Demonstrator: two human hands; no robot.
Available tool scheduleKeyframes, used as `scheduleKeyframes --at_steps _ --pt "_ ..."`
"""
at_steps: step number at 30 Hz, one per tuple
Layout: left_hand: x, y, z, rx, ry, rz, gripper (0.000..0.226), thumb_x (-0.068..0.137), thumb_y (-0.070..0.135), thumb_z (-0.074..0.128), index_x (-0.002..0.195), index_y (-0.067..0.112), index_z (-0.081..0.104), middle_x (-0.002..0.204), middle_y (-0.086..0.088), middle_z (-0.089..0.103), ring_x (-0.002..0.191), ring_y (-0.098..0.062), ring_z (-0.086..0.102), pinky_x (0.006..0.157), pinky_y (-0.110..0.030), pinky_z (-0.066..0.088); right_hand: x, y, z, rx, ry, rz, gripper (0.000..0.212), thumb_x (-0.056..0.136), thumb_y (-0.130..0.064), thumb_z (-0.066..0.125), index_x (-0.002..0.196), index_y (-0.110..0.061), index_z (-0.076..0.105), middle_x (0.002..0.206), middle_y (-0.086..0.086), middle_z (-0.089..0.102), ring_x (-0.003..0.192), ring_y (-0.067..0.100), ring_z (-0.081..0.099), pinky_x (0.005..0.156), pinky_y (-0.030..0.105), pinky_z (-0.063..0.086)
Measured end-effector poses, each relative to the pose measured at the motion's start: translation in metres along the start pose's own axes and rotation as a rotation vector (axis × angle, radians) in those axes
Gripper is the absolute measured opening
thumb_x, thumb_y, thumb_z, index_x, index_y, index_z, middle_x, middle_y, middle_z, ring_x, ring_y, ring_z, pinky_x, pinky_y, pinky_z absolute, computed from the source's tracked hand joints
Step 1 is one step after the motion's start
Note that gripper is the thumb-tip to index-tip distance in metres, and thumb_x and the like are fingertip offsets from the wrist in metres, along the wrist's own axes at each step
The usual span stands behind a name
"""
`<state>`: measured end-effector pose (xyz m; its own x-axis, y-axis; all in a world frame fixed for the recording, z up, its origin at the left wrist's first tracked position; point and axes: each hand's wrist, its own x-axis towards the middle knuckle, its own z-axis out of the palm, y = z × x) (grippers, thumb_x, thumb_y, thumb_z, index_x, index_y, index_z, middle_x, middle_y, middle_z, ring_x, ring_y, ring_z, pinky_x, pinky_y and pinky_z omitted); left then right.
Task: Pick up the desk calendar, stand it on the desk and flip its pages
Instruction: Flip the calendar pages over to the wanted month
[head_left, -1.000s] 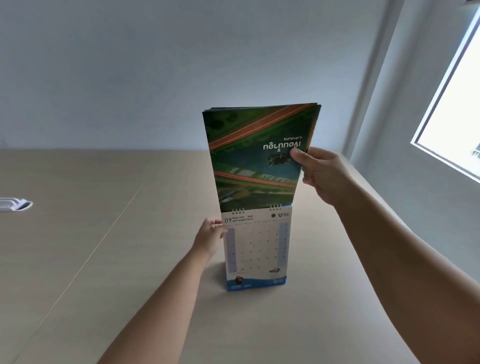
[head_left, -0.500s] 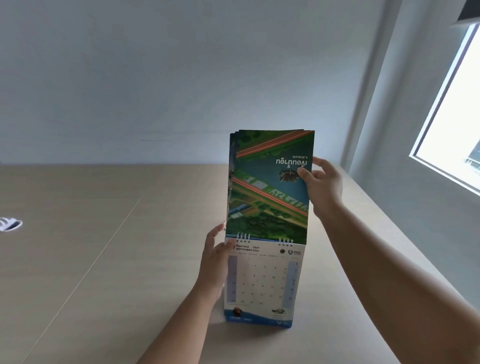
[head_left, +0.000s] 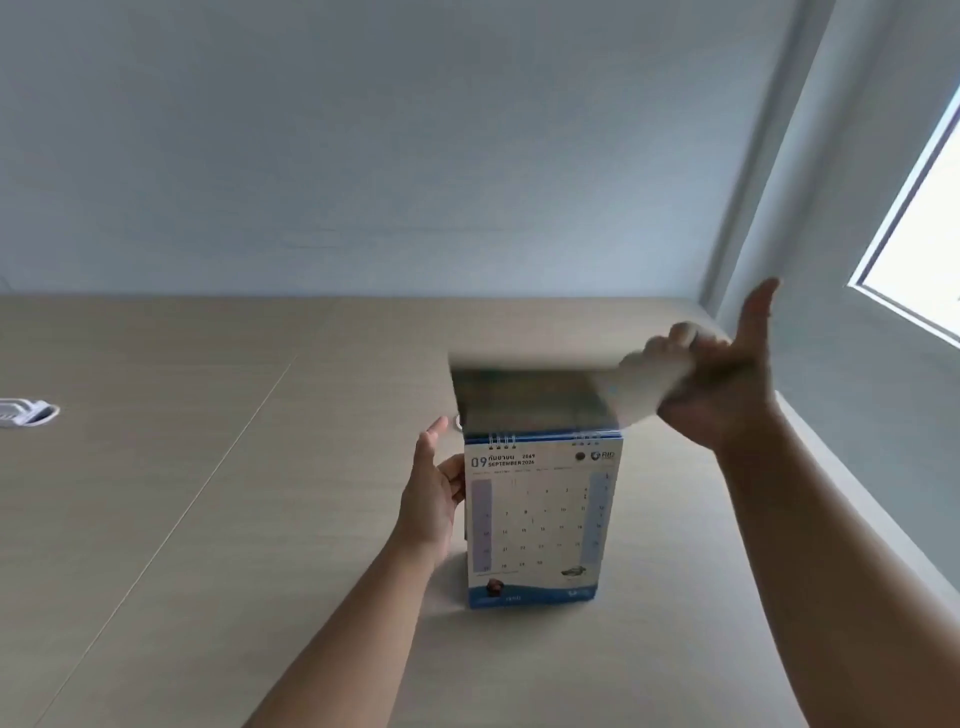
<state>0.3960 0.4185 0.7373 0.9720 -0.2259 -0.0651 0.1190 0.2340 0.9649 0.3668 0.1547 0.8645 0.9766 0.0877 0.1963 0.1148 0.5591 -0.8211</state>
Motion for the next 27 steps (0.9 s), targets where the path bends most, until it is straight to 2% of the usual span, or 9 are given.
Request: scheduleKeyframes --at_steps 1,3,7,9,12,15,20,24,27 --pt "0.002 0.002 -0.001 -0.049 -0.025 -0.014 0.050 0.102 0.051 0.021 0.144 0.025 0.034 0.066 -0.002 0.077 0.071 -0.011 0.072 0.077 -0.028 0.055 -0.005 0.001 -0.003 -0.011 0.033 0.026 0.087 0.072 -0.081 0.032 0.064 -0.006 0.076 0.064 0.018 0.071 0.074 0.034 0.071 0.083 0.045 0.056" --pt "0.002 0.006 -0.004 -0.161 -0.028 -0.064 0.043 0.104 0.044 0.020 0.136 0.025 0.039 0.055 -0.003 0.072 0.050 -0.011 0.069 0.051 -0.020 0.053 -0.011 0.008 -0.011 -0.207 0.155 0.113 0.079 0.080 -0.073 0.034 0.060 -0.008 0.073 0.059 0.016 0.070 0.065 0.031 0.071 0.075 0.037 0.056" --pt "0.005 -0.002 -0.003 -0.122 0.004 -0.064 0.038 0.101 0.049 0.027 0.125 0.030 0.050 0.083 -0.010 0.077 0.075 -0.020 0.074 0.069 -0.035 0.052 -0.016 0.031 -0.040 -0.813 0.457 0.228 0.031 0.096 -0.037 0.052 0.088 -0.014 0.071 0.096 0.015 0.072 0.081 0.026 0.058 0.067 0.031 0.041" --pt "0.006 -0.003 -0.001 -0.036 0.018 -0.038 0.037 0.098 0.047 0.040 0.129 0.027 0.049 0.099 -0.013 0.073 0.090 -0.020 0.068 0.076 -0.033 0.048 -0.025 0.045 -0.054 -0.920 0.487 0.372 0.031 0.097 -0.033 0.052 0.092 -0.008 0.068 0.097 0.022 0.069 0.072 0.025 0.057 0.062 0.029 0.042" --pt "0.008 -0.005 -0.001 0.057 0.018 -0.027 0.041 0.084 0.047 0.059 0.122 0.034 0.050 0.121 -0.009 0.066 0.114 -0.022 0.060 0.090 -0.034 0.047 -0.040 0.064 -0.059 -0.903 0.410 0.617 0.057 0.098 -0.049 0.041 0.097 0.001 0.068 0.090 0.019 0.072 0.075 0.027 0.063 0.069 0.035 0.048" --pt "0.010 -0.012 -0.002 0.078 0.028 -0.032 0.033 0.087 0.043 0.059 0.119 0.037 0.052 0.125 -0.009 0.064 0.117 -0.023 0.058 0.101 -0.039 0.044 -0.045 0.079 -0.059 -0.782 0.402 0.592 0.065 0.097 -0.055 0.037 0.102 0.001 0.070 0.100 0.016 0.074 0.088 0.027 0.065 0.078 0.036 0.048" --pt "0.013 -0.012 0.012 -0.017 0.044 -0.027 0.021 0.101 0.030 0.043 0.112 0.026 0.061 0.098 0.000 0.071 0.091 -0.011 0.065 0.076 -0.025 0.049 -0.040 0.096 -0.050 -0.675 0.371 0.430 0.046 0.098 -0.047 0.043 0.127 -0.014 0.057 0.127 0.005 0.062 0.120 0.028 0.054 0.105 0.043 0.039" --pt "0.025 0.003 0.022 -0.016 0.166 -0.115 0.034 0.100 0.044 0.042 0.098 0.020 0.065 0.082 -0.002 0.069 0.079 -0.021 0.064 0.061 -0.027 0.049 -0.033 0.093 -0.043 -0.566 0.567 0.468 0.052 0.096 -0.053 0.042 0.094 -0.008 0.067 0.091 0.011 0.070 0.086 0.026 0.065 0.086 0.039 0.047" --pt "0.032 0.012 0.030 0.081 0.289 -0.233 0.037 0.093 0.048 0.048 0.100 0.012 0.055 0.080 -0.007 0.064 0.077 -0.025 0.059 0.059 -0.031 0.043 -0.025 0.091 -0.040 -0.625 0.628 0.631 0.050 0.092 -0.046 0.051 0.104 0.001 0.065 0.087 0.018 0.071 0.079 0.029 0.067 0.080 0.040 0.054"
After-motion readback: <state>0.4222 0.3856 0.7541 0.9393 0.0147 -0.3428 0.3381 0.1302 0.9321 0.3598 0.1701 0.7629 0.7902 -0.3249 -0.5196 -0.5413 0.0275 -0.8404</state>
